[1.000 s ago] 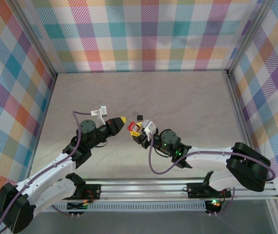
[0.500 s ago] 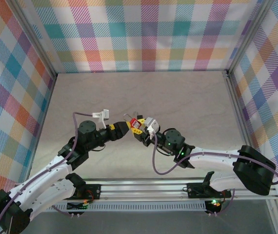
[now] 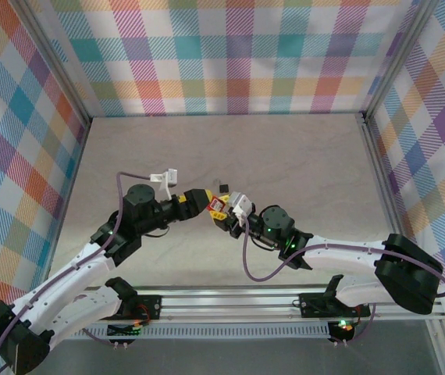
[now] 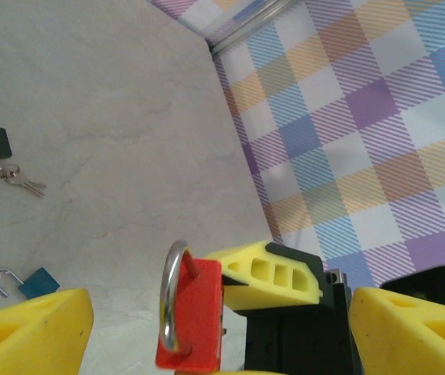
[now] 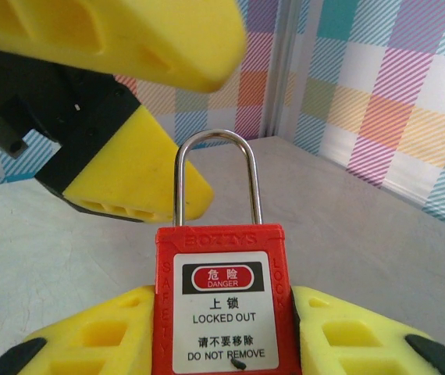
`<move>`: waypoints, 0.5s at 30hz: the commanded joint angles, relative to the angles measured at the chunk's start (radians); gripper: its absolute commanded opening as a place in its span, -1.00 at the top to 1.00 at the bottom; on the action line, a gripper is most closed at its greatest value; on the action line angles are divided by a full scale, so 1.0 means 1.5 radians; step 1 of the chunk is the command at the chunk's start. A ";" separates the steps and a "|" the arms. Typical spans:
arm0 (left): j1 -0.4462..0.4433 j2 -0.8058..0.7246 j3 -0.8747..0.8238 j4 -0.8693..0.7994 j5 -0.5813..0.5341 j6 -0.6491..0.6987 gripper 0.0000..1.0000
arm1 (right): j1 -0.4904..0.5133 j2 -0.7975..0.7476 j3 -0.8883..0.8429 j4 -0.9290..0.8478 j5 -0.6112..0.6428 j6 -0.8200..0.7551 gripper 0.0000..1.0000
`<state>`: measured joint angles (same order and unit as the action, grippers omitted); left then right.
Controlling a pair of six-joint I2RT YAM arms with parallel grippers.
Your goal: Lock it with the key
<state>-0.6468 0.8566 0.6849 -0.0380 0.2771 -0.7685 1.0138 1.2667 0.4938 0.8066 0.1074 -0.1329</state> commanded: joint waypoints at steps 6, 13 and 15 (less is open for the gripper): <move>-0.006 0.072 0.057 -0.075 0.059 0.014 -0.65 | -0.004 -0.008 0.030 -0.011 -0.027 -0.026 1.00; -0.006 0.091 0.074 -0.117 0.070 0.049 -0.50 | -0.003 -0.010 0.027 -0.014 -0.028 -0.036 1.00; -0.007 0.098 0.075 -0.119 0.076 0.054 -0.40 | -0.003 -0.011 0.028 -0.016 -0.034 -0.036 1.00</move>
<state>-0.6476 0.9939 0.7643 -0.1848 0.3573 -0.7227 1.0138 1.2667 0.4988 0.7597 0.0837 -0.1696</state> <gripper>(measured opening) 0.709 0.366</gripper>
